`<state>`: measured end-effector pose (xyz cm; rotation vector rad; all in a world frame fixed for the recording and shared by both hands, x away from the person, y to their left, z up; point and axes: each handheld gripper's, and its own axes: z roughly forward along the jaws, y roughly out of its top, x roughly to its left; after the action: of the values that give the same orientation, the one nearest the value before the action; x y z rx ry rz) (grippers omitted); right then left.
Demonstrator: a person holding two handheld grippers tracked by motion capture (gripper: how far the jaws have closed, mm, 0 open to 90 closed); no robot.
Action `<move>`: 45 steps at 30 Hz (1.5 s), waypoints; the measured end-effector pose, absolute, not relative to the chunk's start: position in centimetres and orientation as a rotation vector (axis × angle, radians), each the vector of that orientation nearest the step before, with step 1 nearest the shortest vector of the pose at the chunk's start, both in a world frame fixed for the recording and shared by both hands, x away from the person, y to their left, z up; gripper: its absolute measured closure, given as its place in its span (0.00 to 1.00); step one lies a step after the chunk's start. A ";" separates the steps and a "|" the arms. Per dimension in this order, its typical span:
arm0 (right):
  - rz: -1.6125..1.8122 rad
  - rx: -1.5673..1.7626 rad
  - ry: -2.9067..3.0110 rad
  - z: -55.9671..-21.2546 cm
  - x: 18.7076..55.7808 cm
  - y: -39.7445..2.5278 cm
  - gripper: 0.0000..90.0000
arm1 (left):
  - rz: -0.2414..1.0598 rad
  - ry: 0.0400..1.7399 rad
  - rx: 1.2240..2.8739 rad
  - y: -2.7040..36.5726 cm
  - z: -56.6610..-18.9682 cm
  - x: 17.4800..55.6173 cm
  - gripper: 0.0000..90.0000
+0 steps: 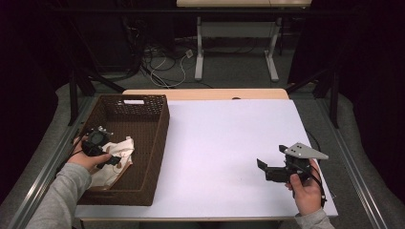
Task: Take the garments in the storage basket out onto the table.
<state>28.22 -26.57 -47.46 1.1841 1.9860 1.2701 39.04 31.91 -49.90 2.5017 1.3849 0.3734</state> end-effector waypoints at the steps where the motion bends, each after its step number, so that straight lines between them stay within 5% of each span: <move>1: 1.267 1.180 1.990 -47.5 28.2 -26.6 0.06 | 0.370 1.391 2.507 31.9 -50.0 39.1 0.00; 24: 1.260 1.178 2.012 -47.8 28.2 -26.2 0.06 | 0.252 1.557 2.455 33.4 -52.8 40.2 0.00; 45: 1.260 1.181 2.026 -48.0 28.2 -25.9 0.06 | 0.105 1.499 2.442 32.2 -52.9 38.9 0.00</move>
<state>28.23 -25.90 -47.99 1.1812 2.0259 1.2603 38.93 32.22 -52.88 2.4422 1.4986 0.1048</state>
